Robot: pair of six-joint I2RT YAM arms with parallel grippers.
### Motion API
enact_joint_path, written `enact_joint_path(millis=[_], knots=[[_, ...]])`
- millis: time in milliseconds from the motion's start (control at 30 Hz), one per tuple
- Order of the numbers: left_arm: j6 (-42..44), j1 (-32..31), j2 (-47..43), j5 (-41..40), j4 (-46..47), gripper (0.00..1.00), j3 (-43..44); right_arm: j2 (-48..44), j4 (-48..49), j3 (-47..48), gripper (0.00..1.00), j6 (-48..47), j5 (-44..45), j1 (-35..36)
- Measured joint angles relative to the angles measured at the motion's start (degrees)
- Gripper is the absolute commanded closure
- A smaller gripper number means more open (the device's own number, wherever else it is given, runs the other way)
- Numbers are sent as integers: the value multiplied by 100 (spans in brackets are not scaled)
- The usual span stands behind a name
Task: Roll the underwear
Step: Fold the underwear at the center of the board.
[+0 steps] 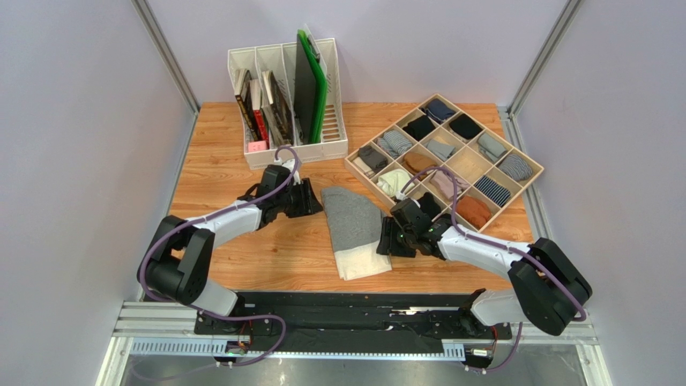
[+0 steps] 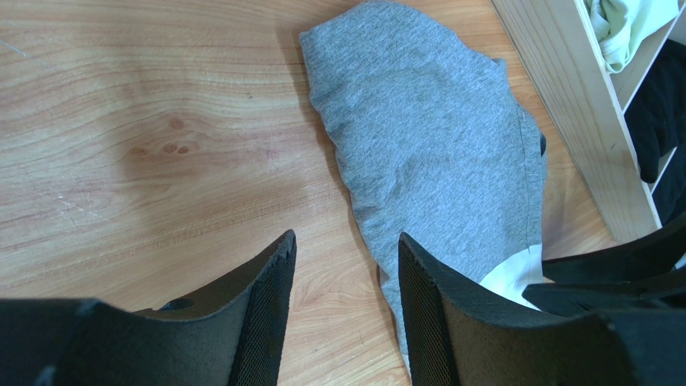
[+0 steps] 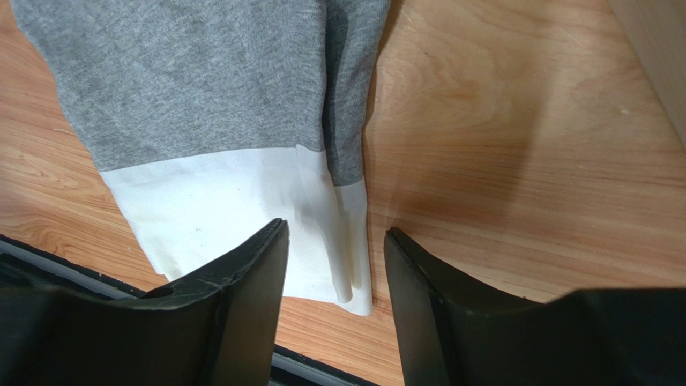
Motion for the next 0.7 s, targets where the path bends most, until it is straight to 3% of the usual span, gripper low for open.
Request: enact_joint_path(millis=[67, 200, 467, 600, 700], knots=[[-31, -11, -4, 2, 24, 45, -33, 90, 111, 2, 55, 37, -61, -11], [-72, -74, -98, -4, 46, 45, -111, 181, 190, 4, 73, 131, -68, -20], [-173, -315, -291, -28, 160, 45, -387, 284, 44, 70, 83, 264, 9, -37], [-280, -380, -142, -4, 341, 46, -522, 326, 0, 107, 98, 295, 9, -35], [-380, -442, 11, 17, 562, 52, -632, 337, -35, 129, 100, 313, 7, -33]])
